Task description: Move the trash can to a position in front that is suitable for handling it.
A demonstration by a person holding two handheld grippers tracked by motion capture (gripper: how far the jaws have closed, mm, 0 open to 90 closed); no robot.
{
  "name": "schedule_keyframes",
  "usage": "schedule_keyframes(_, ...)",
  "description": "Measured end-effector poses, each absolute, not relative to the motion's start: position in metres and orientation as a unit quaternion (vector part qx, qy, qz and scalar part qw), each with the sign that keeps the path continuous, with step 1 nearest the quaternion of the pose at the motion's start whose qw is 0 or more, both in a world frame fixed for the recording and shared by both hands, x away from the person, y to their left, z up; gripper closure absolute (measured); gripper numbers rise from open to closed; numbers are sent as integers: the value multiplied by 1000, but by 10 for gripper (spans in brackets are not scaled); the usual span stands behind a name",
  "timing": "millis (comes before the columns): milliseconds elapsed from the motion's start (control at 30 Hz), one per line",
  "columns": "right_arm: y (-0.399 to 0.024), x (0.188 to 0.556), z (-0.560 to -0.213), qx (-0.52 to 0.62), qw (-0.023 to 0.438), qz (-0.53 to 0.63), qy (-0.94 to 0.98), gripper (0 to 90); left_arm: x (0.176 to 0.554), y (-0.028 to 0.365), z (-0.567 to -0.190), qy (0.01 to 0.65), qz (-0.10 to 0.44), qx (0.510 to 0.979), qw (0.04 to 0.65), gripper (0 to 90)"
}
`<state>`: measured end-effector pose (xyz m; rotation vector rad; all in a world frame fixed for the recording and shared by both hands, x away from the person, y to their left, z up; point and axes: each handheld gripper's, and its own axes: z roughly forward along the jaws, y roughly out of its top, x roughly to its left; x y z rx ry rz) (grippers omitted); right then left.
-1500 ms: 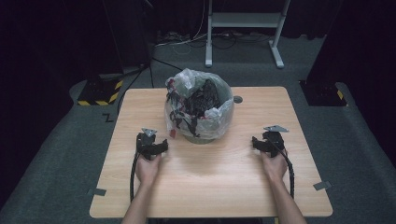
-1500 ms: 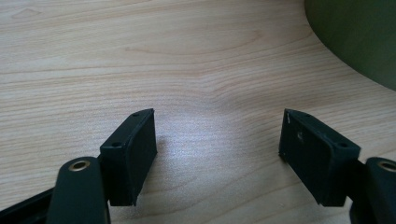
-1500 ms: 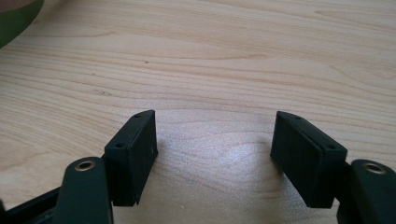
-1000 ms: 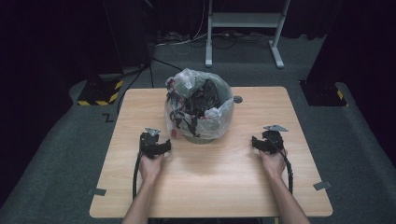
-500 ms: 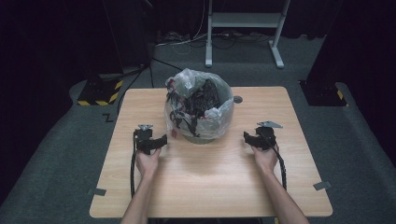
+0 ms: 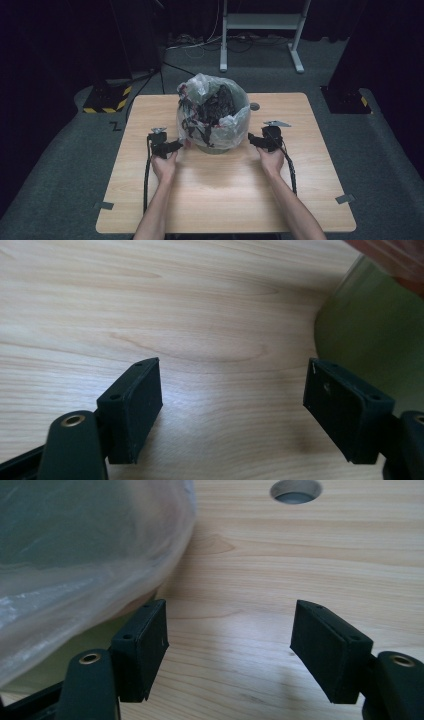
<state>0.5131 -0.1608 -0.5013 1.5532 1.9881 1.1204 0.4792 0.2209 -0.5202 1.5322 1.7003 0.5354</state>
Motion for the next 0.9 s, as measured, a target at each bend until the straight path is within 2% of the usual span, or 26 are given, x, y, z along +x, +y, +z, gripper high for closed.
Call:
schedule_keyframes(133, -148, 521, -503, 554, 196, 391, 708, 299, 492, 220, -522, 671, 195, 602, 385, 218)
schedule_keyframes(267, -140, 533, -503, 560, 193, 397, 701, 301, 502, 212, -514, 650, 209, 611, 401, 221)
schedule_keyframes(433, -133, 543, -504, 553, 187, 400, 707, 301, 511, 201, -516, 636, 200, 623, 409, 221)
schedule_keyframes(533, -132, 544, -505, 545, 190, 404, 710, 306, 512, 197, -514, 629, 209, 630, 405, 290)
schedule_keyframes(900, -145, 545, -505, 512, 202, 413, 726, 344, 511, 185, -513, 601, 225, 650, 408, 341)
